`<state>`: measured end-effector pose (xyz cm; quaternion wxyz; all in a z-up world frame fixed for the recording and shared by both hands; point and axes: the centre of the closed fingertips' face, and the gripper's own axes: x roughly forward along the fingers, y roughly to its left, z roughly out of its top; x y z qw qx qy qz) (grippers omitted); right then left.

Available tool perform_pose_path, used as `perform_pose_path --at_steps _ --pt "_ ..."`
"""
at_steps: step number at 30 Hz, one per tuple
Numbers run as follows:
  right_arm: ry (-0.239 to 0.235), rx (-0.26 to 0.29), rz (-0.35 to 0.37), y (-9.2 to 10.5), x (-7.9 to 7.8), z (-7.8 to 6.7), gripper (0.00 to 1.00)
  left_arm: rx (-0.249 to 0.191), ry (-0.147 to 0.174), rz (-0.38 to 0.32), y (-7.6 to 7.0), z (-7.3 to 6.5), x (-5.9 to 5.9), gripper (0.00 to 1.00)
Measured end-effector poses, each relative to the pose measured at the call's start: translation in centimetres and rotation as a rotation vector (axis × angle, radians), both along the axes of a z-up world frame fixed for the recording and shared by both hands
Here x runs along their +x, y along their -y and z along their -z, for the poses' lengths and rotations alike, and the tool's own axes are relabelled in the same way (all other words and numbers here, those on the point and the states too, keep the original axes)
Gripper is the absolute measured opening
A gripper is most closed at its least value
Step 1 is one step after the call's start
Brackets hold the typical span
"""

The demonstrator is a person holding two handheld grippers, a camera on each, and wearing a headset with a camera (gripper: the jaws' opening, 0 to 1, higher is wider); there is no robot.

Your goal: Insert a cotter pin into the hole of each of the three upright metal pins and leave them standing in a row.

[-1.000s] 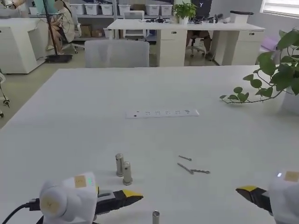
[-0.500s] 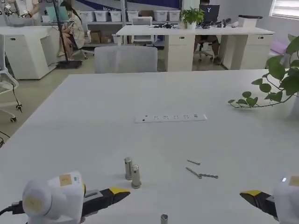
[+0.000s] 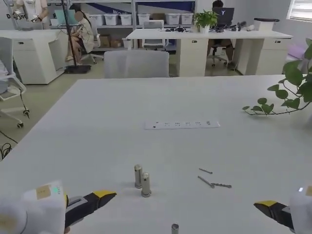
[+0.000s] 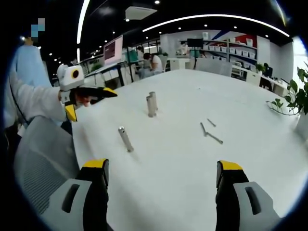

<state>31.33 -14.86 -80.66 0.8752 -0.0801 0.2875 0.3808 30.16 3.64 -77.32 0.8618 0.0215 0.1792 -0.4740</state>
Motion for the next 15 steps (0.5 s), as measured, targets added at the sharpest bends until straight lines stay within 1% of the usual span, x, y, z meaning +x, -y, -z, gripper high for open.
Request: perform_pose_path --at_steps 4,8,12,15 --pt "-0.004 -0.002 -0.002 0.0 -0.1 0.1 0.94 -0.006 0.002 -0.022 -0.5 0.0 0.1 0.97" --pt "-0.009 -0.008 -0.004 0.2 0.1 0.3 0.94 -0.008 -0.001 -0.035 -0.9 0.1 0.1 0.97" --pt "-0.016 -0.017 -0.007 0.6 0.7 0.6 0.94 -0.012 -0.002 -0.042 -1.1 0.1 0.1 0.97" --pt "-0.018 -0.031 -0.016 1.0 1.5 0.6 0.92 -0.011 -0.006 -0.046 -1.2 0.2 0.1 0.97"
